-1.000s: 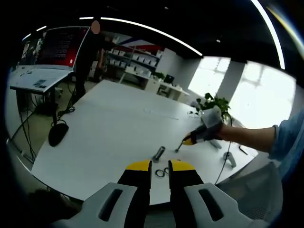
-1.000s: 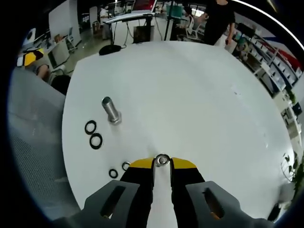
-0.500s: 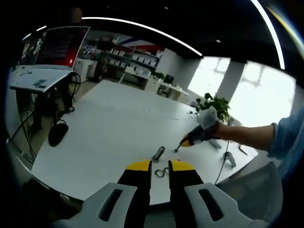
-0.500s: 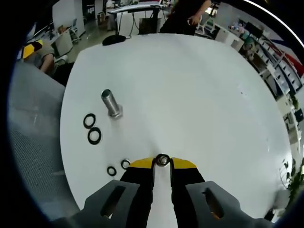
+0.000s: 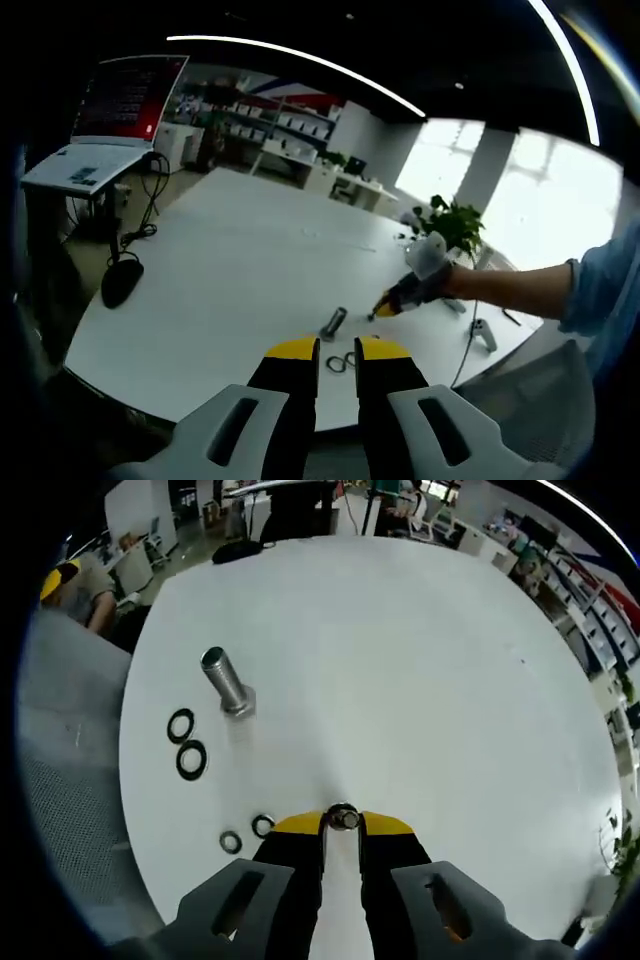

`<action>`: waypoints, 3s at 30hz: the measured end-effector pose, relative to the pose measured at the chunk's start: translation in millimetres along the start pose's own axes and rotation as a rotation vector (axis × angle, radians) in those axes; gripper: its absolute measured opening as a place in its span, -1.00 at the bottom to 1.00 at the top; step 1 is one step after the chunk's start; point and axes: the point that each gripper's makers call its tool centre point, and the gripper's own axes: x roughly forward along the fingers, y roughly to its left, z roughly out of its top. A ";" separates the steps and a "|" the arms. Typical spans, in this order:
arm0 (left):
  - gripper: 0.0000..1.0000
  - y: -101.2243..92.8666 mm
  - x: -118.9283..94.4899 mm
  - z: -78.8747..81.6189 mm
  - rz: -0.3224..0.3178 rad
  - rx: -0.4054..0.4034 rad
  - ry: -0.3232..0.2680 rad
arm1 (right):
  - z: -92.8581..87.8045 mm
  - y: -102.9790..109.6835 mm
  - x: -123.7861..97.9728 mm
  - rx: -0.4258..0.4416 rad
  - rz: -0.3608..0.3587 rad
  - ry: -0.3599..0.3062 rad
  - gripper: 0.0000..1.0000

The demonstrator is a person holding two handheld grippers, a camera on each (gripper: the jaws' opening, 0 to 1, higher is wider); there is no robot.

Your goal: Place the washer onto the threaded stud by aligning its center hole with the stud, sliding it down to the base, and recovering from edge contact or off-axis alignment until the washer reaches the visible bottom stop.

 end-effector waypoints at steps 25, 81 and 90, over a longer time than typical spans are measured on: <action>-0.77 0.4 0.2 0.5 0.004 -0.002 -0.001 | -8.7 0.5 13.7 0.021 0.030 0.031 -0.73; -0.77 -0.5 -1.1 -0.7 0.000 0.005 -0.001 | -17.2 60.1 -63.3 0.112 0.048 -0.199 -0.36; -0.77 -1.1 -1.0 -0.7 0.000 0.004 -0.001 | -25.9 73.2 -49.9 0.081 0.085 -0.151 -0.37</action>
